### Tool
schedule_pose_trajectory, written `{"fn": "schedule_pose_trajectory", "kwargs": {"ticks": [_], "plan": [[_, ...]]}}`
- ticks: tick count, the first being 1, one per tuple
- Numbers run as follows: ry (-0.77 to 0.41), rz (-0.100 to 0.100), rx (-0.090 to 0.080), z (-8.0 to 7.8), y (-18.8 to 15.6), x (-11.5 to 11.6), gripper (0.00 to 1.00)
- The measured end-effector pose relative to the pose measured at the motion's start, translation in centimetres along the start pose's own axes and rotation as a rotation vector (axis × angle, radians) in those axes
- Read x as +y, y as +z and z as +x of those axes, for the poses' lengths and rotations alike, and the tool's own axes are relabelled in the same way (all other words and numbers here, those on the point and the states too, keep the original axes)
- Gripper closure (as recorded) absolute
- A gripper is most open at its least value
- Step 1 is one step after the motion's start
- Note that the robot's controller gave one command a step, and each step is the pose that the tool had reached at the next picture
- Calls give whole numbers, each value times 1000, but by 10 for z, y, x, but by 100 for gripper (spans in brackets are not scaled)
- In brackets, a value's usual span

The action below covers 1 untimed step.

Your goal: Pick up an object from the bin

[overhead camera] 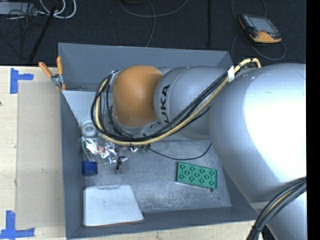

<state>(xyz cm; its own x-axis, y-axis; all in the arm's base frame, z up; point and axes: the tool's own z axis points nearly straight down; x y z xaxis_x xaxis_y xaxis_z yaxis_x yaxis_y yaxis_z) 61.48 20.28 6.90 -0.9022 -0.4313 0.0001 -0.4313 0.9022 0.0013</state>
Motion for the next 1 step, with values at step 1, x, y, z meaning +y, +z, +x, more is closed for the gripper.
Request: {"fn": "schedule_pose_trajectory", "kwargs": {"ticks": [1], "plan": [[4,0,-1,0,-1,-1,100]]}}
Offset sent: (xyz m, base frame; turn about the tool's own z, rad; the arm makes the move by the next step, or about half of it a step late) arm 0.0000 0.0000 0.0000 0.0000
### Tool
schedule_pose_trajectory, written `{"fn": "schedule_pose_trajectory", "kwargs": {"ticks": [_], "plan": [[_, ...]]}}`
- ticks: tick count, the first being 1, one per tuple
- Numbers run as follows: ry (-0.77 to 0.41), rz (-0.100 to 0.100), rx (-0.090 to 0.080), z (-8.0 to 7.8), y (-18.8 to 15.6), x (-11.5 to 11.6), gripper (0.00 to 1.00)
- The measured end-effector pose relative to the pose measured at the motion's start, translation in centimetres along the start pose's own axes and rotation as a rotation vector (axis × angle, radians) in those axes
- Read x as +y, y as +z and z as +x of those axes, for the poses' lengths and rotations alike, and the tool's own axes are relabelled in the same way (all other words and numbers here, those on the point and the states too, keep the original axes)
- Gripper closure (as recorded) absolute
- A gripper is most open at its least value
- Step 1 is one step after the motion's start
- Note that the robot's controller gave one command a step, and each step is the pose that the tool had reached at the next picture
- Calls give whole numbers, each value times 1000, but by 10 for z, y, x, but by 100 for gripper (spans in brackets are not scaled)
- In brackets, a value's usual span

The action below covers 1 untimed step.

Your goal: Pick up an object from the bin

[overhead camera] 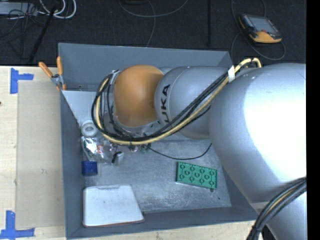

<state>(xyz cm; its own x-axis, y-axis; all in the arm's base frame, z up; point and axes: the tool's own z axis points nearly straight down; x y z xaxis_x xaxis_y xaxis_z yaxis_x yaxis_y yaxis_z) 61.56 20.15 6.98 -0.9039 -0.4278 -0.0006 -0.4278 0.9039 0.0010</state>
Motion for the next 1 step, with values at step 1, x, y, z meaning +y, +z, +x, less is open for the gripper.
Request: {"fn": "schedule_pose_trajectory", "kwargs": {"ticks": [1], "plan": [[-29,0,-10,7,-94,45,100]]}}
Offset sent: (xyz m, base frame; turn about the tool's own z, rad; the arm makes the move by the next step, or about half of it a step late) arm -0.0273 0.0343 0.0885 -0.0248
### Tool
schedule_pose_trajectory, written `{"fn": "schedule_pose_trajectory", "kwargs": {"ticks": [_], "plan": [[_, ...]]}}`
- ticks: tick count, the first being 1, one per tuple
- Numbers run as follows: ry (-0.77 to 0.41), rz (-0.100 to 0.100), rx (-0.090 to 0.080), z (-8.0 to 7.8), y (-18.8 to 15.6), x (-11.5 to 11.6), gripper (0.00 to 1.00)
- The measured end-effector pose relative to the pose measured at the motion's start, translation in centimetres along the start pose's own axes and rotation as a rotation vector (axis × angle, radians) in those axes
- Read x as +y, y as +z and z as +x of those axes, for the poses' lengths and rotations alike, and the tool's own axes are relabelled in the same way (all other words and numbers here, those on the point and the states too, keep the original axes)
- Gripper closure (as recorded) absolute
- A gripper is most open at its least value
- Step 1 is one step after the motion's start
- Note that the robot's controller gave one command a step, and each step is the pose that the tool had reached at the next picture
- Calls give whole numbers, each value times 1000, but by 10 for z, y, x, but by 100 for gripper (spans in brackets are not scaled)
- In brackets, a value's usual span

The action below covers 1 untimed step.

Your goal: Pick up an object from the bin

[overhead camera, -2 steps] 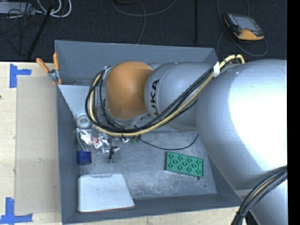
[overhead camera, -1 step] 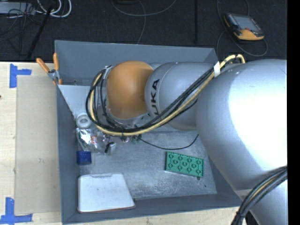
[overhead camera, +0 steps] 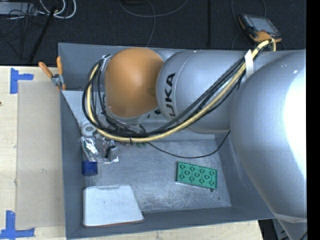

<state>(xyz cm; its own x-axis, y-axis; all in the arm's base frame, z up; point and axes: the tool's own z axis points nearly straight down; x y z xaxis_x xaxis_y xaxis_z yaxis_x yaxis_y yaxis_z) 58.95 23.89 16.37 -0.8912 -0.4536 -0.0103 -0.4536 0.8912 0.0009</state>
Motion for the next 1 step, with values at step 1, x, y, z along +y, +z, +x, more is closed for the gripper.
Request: {"fn": "schedule_pose_trajectory", "kwargs": {"ticks": [1], "plan": [[4,1,8,2,5,-2,0]]}}
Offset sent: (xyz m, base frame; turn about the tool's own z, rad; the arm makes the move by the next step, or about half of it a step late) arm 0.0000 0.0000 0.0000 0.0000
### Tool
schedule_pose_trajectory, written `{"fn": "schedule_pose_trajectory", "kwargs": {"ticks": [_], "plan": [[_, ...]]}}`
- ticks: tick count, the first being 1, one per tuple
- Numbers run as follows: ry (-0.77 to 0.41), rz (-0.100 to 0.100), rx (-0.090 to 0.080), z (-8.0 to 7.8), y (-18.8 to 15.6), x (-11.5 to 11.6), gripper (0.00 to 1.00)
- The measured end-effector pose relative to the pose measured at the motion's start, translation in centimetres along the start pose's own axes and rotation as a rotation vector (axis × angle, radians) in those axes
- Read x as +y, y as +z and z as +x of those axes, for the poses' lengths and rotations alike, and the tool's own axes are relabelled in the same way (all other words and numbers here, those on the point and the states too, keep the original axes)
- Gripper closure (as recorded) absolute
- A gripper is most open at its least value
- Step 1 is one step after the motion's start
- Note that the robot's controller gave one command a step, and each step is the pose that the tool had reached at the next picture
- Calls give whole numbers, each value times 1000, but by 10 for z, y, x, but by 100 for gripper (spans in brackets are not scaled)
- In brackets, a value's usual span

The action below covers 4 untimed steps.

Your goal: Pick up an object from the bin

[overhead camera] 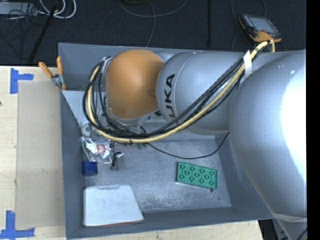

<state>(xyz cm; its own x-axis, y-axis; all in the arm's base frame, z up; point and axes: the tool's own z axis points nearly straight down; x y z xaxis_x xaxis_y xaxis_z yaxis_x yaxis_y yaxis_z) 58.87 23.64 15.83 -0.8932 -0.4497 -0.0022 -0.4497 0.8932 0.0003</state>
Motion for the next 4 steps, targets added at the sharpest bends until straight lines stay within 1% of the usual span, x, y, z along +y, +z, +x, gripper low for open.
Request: {"fn": "schedule_pose_trajectory", "kwargs": {"ticks": [1,2,3,4], "plan": [[-125,-1,9,4,90,-41,0],[-44,1,0,4,89,-78,0],[-25,-1,-2,-14,88,-40,0],[-22,0,2,-13,89,-42,100]]}}
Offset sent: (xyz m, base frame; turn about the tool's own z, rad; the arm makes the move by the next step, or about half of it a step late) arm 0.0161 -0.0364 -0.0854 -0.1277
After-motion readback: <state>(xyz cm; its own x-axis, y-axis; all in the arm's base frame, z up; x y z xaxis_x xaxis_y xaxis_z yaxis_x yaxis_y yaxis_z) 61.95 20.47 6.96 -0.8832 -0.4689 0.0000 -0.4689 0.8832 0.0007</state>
